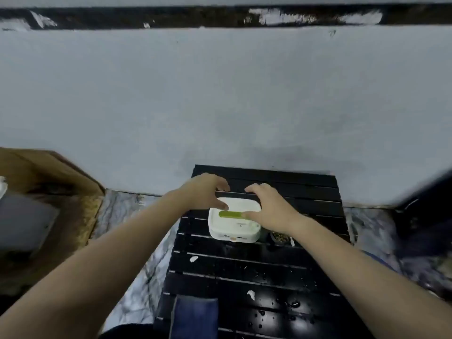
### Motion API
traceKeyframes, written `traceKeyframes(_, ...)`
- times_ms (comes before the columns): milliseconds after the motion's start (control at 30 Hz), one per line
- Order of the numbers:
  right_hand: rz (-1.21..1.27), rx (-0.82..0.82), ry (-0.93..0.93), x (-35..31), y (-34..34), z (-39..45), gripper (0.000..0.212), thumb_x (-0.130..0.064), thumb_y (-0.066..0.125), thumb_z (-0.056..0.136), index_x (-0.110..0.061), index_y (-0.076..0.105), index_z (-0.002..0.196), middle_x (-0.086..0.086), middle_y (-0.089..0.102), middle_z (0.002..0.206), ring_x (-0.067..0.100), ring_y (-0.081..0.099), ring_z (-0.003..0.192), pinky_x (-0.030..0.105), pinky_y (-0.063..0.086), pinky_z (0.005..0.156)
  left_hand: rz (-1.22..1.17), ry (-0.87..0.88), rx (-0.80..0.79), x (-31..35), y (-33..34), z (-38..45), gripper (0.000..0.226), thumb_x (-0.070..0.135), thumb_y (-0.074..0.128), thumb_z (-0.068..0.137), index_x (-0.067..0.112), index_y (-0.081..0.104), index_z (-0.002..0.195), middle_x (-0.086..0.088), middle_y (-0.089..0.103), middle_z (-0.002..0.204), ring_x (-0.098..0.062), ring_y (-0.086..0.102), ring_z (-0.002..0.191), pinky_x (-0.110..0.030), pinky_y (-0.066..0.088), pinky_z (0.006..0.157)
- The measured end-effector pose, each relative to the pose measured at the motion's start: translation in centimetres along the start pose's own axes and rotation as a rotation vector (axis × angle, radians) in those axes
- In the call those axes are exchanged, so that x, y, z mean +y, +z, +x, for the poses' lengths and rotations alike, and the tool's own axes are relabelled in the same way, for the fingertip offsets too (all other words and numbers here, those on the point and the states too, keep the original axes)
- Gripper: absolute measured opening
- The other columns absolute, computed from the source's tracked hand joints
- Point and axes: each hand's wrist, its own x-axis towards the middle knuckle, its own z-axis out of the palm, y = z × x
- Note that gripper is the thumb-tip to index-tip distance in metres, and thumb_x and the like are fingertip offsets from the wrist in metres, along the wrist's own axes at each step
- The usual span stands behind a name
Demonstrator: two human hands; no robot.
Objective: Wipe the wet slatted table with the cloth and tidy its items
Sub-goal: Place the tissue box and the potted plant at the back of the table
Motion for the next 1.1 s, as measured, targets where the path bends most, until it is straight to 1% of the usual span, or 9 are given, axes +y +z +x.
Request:
traceKeyframes(100, -0.024, 0.043, -0.019, 3.2, 4.9, 0.4, 0.093, -0.045, 0.077, 0.077, -0.030, 0.026, 0.152, -0.002, 0.008, 0.163, 0.018, 0.005, 0.150, 0.040, 0.020, 0.120, 0.006, 0.024, 0.056, -2.3, 5.5, 1.3, 0.093, 0.066, 0.076, 0.063, 0.037, 0.041, 0.145, 0.005, 0.044, 0.150, -0.023, 0.040, 0.138, -0.046, 0.041, 0.110)
traceKeyframes(267, 0.007, 0.183, -0.030, 8.4, 12.5, 1.2, 0.112, -0.060, 0.076, 0.071, -0.041, 0.004, 0.154, -0.008, -0.037, 0.155, 0.016, -0.030, 0.145, 0.045, 0.008, 0.119, -0.171, 0.078, 0.281, -6.0, 14.0, 1.7, 0.106, 0.080, 0.072, 0.060, 0.059, 0.018, 0.148, 0.009, -0.005, 0.167, -0.028, 0.016, 0.151, -0.049, 0.031, 0.117)
traceKeyframes(367, 0.042, 0.333, -0.092, 10.7, 15.6, 2.0, 0.110, -0.059, 0.076, 0.072, -0.037, 0.006, 0.154, -0.010, -0.031, 0.158, 0.019, -0.018, 0.149, 0.050, 0.022, 0.119, -0.344, 0.114, 0.400, -8.0, 17.6, 1.8, 0.099, 0.077, 0.075, 0.062, 0.057, 0.027, 0.147, 0.017, -0.002, 0.165, -0.009, 0.012, 0.153, -0.038, 0.027, 0.118)
traceKeyframes(467, 0.166, 0.478, -0.199, 12.4, 17.5, 2.4, 0.103, -0.054, 0.079, 0.074, -0.033, 0.016, 0.152, -0.013, -0.014, 0.162, 0.016, 0.002, 0.151, 0.037, 0.035, 0.112, -0.452, 0.196, 0.471, -9.0, 19.9, 1.9, 0.095, 0.063, 0.082, 0.067, 0.047, 0.035, 0.148, 0.014, 0.015, 0.163, -0.005, 0.017, 0.151, -0.035, 0.028, 0.119)
traceKeyframes(633, 0.328, 0.614, -0.287, 14.3, 19.6, 2.9, 0.106, -0.049, 0.085, 0.069, -0.029, 0.021, 0.150, -0.010, 0.006, 0.162, 0.009, 0.010, 0.150, 0.012, 0.025, 0.112, -0.422, 0.290, 0.588, -9.9, 21.4, 2.7, 0.100, 0.047, 0.091, 0.065, 0.033, 0.038, 0.150, 0.013, 0.035, 0.156, -0.010, 0.032, 0.147, -0.025, 0.029, 0.118)
traceKeyframes(733, 0.318, 0.650, -0.317, 14.9, 20.2, 2.8, 0.102, -0.042, 0.088, 0.068, -0.027, 0.025, 0.148, -0.008, 0.012, 0.160, 0.009, 0.013, 0.149, 0.011, 0.021, 0.113, -0.387, 0.301, 0.599, -10.4, 21.7, 2.7, 0.104, 0.049, 0.092, 0.061, 0.033, 0.038, 0.149, 0.017, 0.038, 0.153, -0.005, 0.037, 0.143, -0.012, 0.029, 0.113)
traceKeyframes(867, 0.319, 0.662, -0.313, 15.2, 20.4, 2.6, 0.101, -0.048, 0.085, 0.066, -0.033, 0.027, 0.147, -0.007, 0.018, 0.159, 0.001, 0.017, 0.146, 0.001, 0.019, 0.106, -0.394, 0.289, 0.596, -10.9, 22.4, 2.2, 0.109, 0.050, 0.093, 0.059, 0.034, 0.035, 0.150, 0.020, 0.040, 0.151, -0.002, 0.038, 0.140, -0.011, 0.032, 0.111)
traceKeyframes(1000, 0.392, 0.645, -0.268, 14.8, 20.6, 2.1, 0.102, -0.047, 0.088, 0.065, -0.042, 0.027, 0.147, -0.010, 0.028, 0.153, 0.001, 0.027, 0.142, 0.005, 0.025, 0.107, -0.394, 0.267, 0.611, -10.7, 22.8, 1.5, 0.109, 0.054, 0.091, 0.059, 0.038, 0.033, 0.150, 0.022, 0.041, 0.148, -0.001, 0.041, 0.138, -0.016, 0.037, 0.108)
traceKeyframes(1100, 0.408, 0.652, -0.254, 14.6, 21.0, 1.9, 0.104, -0.044, 0.090, 0.063, -0.044, 0.028, 0.146, -0.014, 0.030, 0.152, -0.004, 0.029, 0.137, -0.003, 0.023, 0.100, -0.434, 0.269, 0.646, -10.8, 23.4, 1.1, 0.106, 0.057, 0.091, 0.058, 0.042, 0.035, 0.147, 0.024, 0.043, 0.145, -0.004, 0.045, 0.135, -0.020, 0.049, 0.102)
